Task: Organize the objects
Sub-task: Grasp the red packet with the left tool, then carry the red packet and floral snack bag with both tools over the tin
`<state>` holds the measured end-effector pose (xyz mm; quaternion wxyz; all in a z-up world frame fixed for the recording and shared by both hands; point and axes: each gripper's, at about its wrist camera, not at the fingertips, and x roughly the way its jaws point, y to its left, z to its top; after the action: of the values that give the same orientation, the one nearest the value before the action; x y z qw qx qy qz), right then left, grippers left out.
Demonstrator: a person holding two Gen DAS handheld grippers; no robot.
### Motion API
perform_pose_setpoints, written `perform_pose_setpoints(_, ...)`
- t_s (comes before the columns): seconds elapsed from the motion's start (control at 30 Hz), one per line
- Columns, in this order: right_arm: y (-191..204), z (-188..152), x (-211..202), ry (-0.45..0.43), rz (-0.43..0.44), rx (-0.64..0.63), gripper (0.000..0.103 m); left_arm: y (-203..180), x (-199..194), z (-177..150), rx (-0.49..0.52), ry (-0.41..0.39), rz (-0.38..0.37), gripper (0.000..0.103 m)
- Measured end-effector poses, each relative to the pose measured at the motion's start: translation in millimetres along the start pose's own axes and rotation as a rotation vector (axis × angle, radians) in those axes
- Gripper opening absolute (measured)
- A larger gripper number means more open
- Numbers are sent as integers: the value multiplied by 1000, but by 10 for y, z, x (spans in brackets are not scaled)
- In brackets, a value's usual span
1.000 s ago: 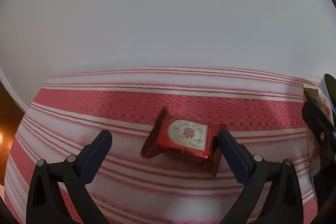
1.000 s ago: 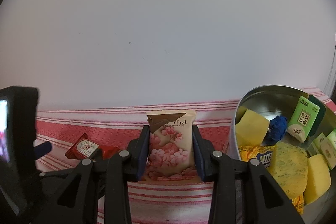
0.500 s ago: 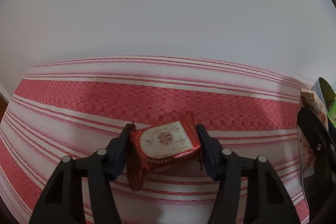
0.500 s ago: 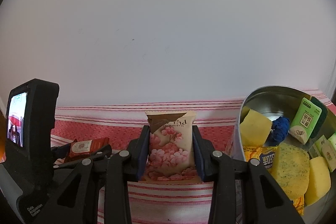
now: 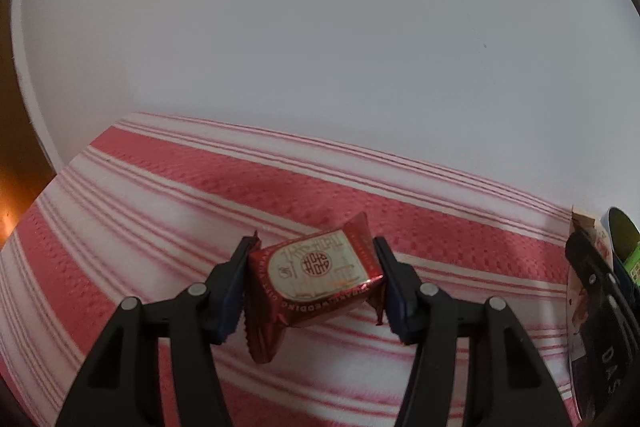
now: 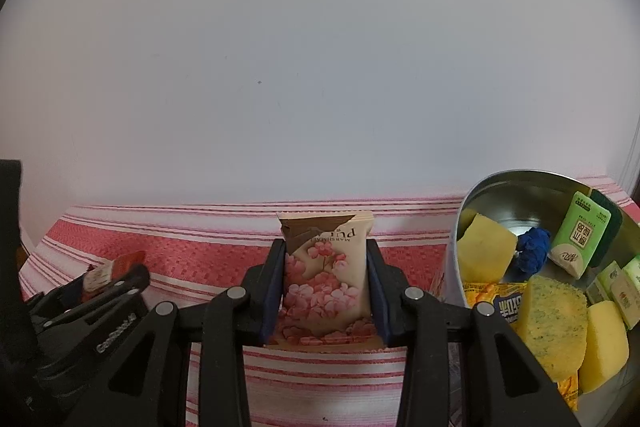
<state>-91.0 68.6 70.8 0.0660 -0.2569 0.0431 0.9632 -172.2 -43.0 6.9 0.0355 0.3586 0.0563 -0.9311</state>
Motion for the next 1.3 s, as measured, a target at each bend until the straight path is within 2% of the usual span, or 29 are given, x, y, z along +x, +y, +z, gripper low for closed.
perform_pose_setpoints(0.43,-51,-161,-338,-45,11,-41,41,18,-403,-239,12,-70,36,58)
perform_pose_setpoints(0.63,-131,-230,-529,-53,7,-41,41,167,-462,-298,14,-93,38,58)
perform_pose_setpoints(0.67,-39,-268,-497,-54,3,-40,41,175,-495,-316,13,-100,40,58)
perform_pose_setpoints(0.97,-106,-384,-721,-63,-4,-41,41,209,-708,-452,20,-168,69,58)
perform_pose_setpoints(1.3,-189,-470,-890,-76,-6,-51,41,234,-859,-556,4,-184,81,58)
